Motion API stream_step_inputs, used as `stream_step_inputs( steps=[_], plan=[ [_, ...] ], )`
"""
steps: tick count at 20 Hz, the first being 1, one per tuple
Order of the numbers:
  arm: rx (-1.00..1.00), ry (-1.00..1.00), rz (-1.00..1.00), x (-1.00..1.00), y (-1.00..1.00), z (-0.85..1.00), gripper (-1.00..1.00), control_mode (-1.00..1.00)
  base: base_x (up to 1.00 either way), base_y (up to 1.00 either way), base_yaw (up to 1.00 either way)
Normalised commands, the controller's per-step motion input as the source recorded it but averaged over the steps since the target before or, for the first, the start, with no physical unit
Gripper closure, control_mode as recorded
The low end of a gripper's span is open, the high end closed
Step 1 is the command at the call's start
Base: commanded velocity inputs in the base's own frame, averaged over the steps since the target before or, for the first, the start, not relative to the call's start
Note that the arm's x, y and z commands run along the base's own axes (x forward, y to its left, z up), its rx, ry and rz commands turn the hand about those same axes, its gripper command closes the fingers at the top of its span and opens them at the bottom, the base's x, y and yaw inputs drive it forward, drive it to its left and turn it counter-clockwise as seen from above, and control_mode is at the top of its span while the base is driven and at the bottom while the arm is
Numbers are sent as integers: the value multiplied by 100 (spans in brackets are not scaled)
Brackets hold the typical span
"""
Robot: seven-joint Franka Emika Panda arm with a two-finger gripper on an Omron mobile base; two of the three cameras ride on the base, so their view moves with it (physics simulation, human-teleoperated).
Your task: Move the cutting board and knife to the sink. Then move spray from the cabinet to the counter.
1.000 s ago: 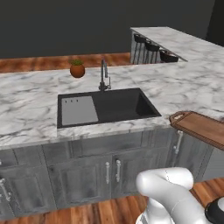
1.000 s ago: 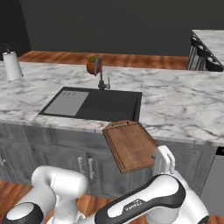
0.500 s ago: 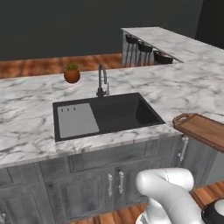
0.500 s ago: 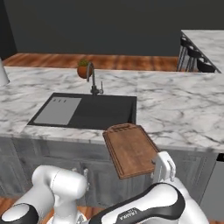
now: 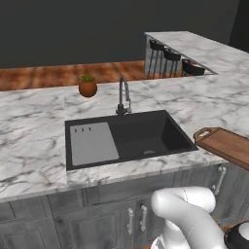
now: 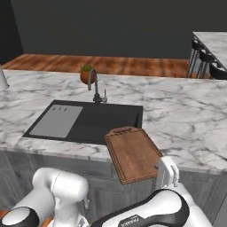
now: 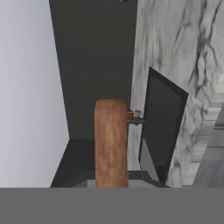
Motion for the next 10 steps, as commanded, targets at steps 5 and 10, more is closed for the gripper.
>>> stream_step_inputs(
  steps=[5,10],
  plan=[
    [0,0,0,0,0,0,100,100,58,-5,15],
    [0,0,0,0,0,0,100,100,51,-13,10]
  ],
)
